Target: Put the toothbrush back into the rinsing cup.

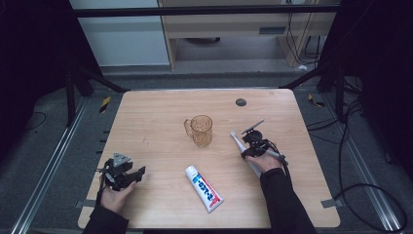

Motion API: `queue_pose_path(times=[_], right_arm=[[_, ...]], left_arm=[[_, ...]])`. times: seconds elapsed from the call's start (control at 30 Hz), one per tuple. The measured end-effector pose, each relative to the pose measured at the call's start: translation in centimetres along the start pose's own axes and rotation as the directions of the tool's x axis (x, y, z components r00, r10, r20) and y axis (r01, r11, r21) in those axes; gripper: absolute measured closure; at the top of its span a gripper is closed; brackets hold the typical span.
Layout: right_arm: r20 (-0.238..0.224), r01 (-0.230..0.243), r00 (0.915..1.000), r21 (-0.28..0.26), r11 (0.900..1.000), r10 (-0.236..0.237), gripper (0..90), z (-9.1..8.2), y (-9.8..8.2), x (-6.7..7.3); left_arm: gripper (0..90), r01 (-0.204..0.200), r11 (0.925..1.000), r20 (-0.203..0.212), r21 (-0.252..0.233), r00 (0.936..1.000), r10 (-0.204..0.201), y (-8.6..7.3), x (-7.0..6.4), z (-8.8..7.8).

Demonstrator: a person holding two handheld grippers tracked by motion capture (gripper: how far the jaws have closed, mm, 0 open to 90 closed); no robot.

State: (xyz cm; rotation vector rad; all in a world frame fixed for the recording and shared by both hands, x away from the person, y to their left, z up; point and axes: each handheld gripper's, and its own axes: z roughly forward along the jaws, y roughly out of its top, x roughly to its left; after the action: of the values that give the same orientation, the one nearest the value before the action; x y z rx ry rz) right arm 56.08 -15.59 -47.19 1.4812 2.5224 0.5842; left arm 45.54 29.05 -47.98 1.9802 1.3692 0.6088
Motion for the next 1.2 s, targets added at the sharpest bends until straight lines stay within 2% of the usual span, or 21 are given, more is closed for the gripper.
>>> queue_pose_path(times=[0.17, 0.4, 0.6, 0.63, 0.73, 0.93, 1.2], right_arm=[[0.007, -0.023, 0.9997, -0.009, 1.000, 0.023, 66.7, 0.1, 0.1, 0.1], [0.004, -0.022, 0.9997, -0.011, 1.000, 0.022, 67.1, -0.3, 0.0, 0.2], [-0.007, -0.021, 0.9998, -0.061, 0.998, 0.020, 67.3, -1.4, -0.1, 0.4], [-0.009, -0.003, 1.0000, -0.075, 0.997, 0.003, 67.3, -1.6, -0.1, 0.3], [-0.017, -0.017, 0.9997, -0.100, 0.995, 0.015, 67.3, -2.3, -0.2, 0.4], [-0.028, -0.020, 0.9995, -0.179, 0.984, 0.015, 67.4, -3.8, -0.5, 0.4], [-0.051, -0.038, 0.9984, -0.285, 0.958, 0.024, 67.4, -5.7, -0.9, 0.4]], left_arm=[[43.3, -0.001, 1.0000, 0.001, -0.001, 1.0000, 0.001, 0.0, -0.1, 0.0], [43.4, 0.001, 1.0000, 0.001, 0.001, 1.0000, -0.001, 0.0, 0.0, 0.0], [43.5, 0.001, 1.0000, 0.001, -0.001, 1.0000, -0.001, 0.0, 0.0, 0.0], [43.5, 0.002, 1.0000, 0.001, -0.001, 1.0000, -0.002, 0.0, 0.0, 0.0], [43.5, 0.003, 1.0000, 0.000, 0.000, 1.0000, -0.003, 0.0, 0.0, 0.0], [43.6, 0.005, 1.0000, -0.001, -0.003, 1.0000, -0.005, 0.0, 0.0, -0.1], [43.7, 0.003, 1.0000, 0.001, -0.003, 1.0000, -0.003, 0.1, -0.1, 0.0]])
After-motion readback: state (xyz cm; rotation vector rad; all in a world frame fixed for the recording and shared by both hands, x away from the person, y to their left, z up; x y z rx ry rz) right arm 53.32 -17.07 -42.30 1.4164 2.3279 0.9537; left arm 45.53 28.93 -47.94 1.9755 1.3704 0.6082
